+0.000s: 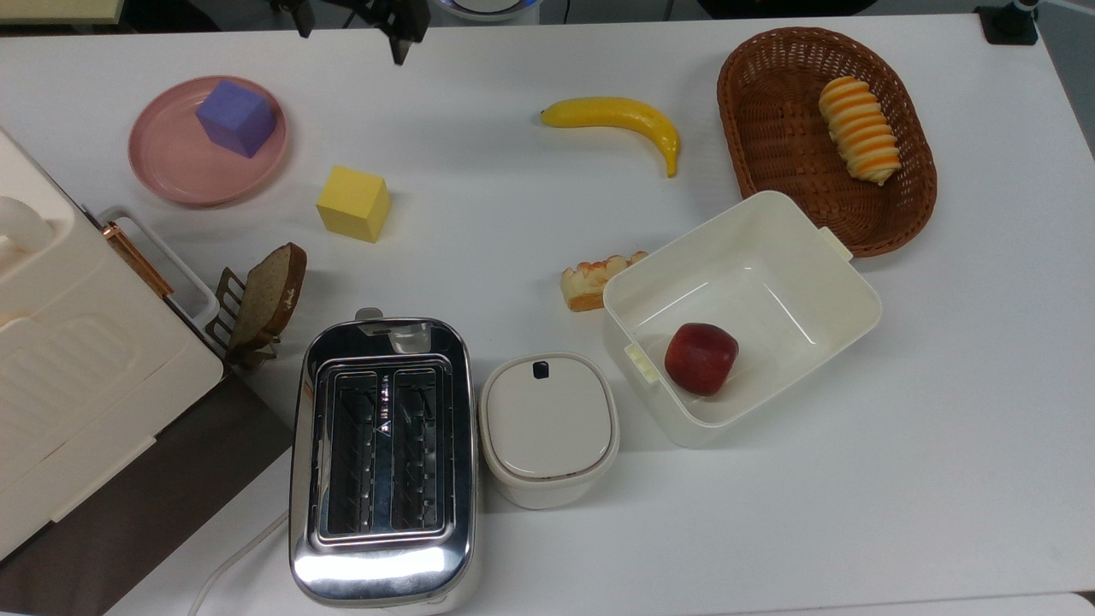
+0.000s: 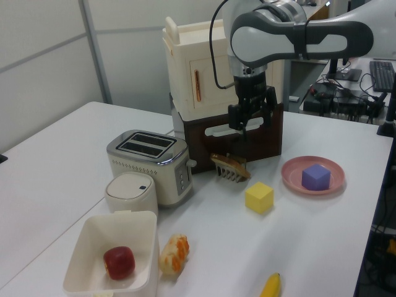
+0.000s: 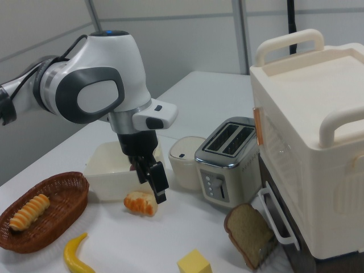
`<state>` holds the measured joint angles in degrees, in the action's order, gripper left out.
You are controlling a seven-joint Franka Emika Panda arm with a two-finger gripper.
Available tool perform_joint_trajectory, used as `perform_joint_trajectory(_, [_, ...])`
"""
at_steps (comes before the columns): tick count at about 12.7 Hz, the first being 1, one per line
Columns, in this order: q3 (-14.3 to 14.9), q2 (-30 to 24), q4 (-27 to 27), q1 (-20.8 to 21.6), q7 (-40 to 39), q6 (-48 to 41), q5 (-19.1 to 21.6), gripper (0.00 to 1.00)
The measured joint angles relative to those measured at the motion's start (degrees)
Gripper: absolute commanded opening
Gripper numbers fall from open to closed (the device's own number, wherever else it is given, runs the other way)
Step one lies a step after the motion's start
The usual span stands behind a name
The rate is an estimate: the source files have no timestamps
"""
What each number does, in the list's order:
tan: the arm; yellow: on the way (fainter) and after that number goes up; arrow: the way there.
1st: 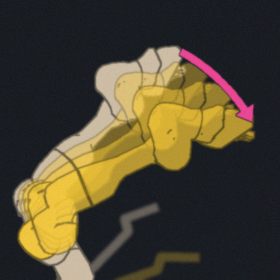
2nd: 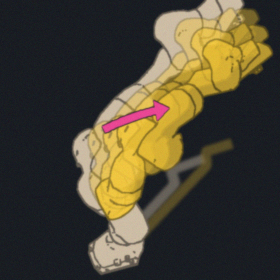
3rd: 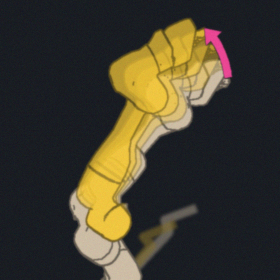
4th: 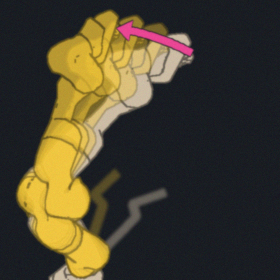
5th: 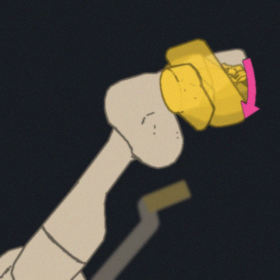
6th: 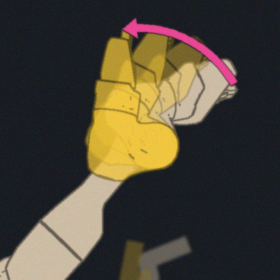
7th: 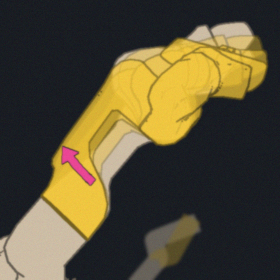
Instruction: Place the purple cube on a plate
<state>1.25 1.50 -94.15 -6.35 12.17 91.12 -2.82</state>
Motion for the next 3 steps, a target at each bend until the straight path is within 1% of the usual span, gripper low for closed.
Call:
perform_joint_trajectory(2, [0.00,0.01,-0.03,0.12,7.04,1.25,-0.59,1.00])
perform_joint_trajectory(3, [0.00,0.01,-0.03,0.19,8.35,1.36,-0.79,1.00])
